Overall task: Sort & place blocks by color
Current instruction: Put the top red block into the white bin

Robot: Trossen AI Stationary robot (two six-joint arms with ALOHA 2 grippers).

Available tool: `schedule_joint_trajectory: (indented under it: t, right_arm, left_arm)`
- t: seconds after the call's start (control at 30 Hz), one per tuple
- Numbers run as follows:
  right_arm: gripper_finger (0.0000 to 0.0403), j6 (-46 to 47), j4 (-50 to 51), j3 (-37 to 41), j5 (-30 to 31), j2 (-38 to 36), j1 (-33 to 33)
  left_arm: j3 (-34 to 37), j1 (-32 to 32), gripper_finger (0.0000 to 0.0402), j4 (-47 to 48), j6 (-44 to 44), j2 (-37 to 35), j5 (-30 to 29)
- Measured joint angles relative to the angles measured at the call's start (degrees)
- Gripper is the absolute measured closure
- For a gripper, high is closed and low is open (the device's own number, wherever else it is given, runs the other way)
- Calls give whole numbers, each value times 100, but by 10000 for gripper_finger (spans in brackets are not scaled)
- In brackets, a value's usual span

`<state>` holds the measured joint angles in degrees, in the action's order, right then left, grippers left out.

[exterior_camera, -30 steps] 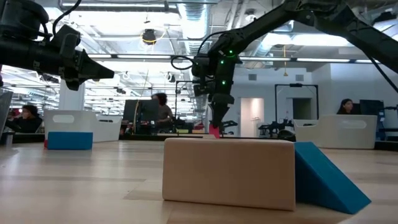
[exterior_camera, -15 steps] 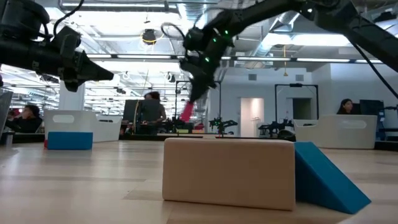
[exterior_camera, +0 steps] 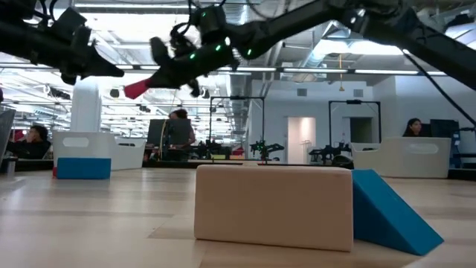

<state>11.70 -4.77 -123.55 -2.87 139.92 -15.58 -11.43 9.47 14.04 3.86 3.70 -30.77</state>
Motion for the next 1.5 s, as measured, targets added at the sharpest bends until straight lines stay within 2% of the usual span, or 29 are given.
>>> schedule_joint_trajectory:
  t: [0.27,0.33,0.47,0.6,0.9,1.5]
  right_arm:
    - [402,382,15,-1124,357,1044,13]
    - [402,467,-294,-1069,449,1137,11]
    - [402,622,-181,-1055,482,1138,-59]
    - [402,372,-114,-1056,469,1134,-88]
    - [402,199,-2,-1073,-492,1361,-26]
    - [398,10,-223,-1082,-779,1510,-20]
  left_arm:
    - [-6,-17,400,-50,13,-2,-268]
    - [-6,-17,401,-51,13,-2,-296]
    - [-6,-17,400,-70,15,-2,-453]
    - [-10,-17,401,-158,1,-2,-587]
    - [-15,-17,401,-298,-53,1,-595]
    - [44,-17,401,-360,-61,4,-567]
